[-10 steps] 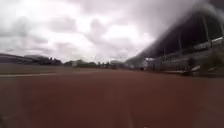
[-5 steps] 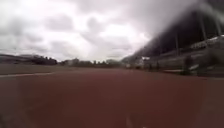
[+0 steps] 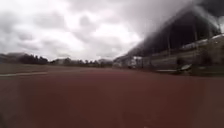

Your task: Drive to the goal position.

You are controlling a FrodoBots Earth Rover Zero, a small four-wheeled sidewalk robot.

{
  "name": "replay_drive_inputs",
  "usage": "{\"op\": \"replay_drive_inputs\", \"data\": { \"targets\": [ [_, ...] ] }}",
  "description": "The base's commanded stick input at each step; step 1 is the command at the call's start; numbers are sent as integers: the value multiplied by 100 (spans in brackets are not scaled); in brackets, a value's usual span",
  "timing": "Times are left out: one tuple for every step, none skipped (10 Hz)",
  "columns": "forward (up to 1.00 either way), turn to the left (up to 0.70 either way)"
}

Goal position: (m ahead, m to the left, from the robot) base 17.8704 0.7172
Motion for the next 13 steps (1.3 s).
{"op": "replay_drive_inputs", "data": {
  "targets": [
    [70,0],
    [70,0],
    [70,0],
    [70,0],
    [70,0],
    [70,0],
    [70,0],
    [70,0],
    [70,0],
    [70,0],
    [70,0],
    [70,0],
    [70,0]
  ]
}}
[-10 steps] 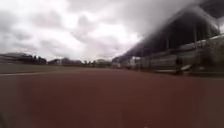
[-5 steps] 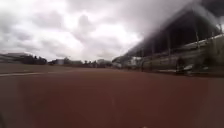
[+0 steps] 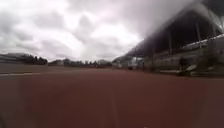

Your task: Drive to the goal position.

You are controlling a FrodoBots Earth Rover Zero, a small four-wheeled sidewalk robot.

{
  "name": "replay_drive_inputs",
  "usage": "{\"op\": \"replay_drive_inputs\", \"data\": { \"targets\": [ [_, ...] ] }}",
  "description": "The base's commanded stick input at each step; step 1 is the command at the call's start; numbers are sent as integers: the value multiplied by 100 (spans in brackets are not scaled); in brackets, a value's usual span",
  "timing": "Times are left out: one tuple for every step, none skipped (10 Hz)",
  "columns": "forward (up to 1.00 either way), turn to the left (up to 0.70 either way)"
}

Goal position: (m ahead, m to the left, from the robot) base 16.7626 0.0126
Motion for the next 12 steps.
{"op": "replay_drive_inputs", "data": {
  "targets": [
    [70,0],
    [70,0],
    [70,0],
    [70,0],
    [70,0],
    [70,0],
    [70,0],
    [70,0],
    [70,0],
    [70,0],
    [70,0],
    [70,0]
  ]
}}
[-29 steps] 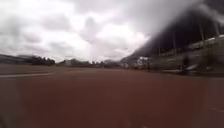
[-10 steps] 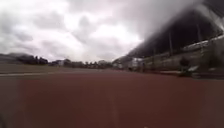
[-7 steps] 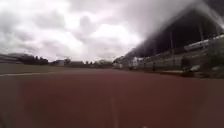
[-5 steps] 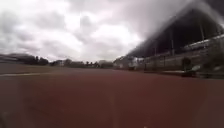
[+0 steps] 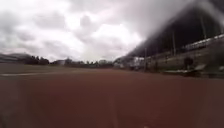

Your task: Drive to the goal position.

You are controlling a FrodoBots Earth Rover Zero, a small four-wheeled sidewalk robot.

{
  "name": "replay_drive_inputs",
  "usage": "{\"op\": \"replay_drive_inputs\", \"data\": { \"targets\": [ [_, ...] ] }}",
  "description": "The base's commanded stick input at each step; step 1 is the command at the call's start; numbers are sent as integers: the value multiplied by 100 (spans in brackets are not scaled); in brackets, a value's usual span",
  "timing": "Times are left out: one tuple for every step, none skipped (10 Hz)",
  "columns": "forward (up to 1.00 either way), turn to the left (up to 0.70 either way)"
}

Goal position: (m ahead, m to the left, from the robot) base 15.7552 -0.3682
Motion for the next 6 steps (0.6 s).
{"op": "replay_drive_inputs", "data": {
  "targets": [
    [70,0],
    [70,0],
    [70,0],
    [70,0],
    [70,0],
    [70,0]
  ]
}}
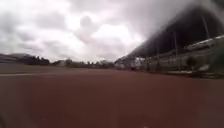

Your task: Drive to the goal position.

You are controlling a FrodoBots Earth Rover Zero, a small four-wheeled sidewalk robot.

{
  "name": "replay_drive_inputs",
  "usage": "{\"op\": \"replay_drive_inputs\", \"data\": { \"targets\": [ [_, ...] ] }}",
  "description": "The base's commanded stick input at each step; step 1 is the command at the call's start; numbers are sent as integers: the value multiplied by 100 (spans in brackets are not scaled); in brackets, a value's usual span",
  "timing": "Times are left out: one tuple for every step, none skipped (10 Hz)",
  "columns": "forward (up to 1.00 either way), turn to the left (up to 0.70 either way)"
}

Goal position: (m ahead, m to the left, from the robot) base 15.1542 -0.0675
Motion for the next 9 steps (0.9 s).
{"op": "replay_drive_inputs", "data": {
  "targets": [
    [70,0],
    [70,0],
    [70,0],
    [70,0],
    [70,0],
    [70,0],
    [70,0],
    [70,0],
    [70,0]
  ]
}}
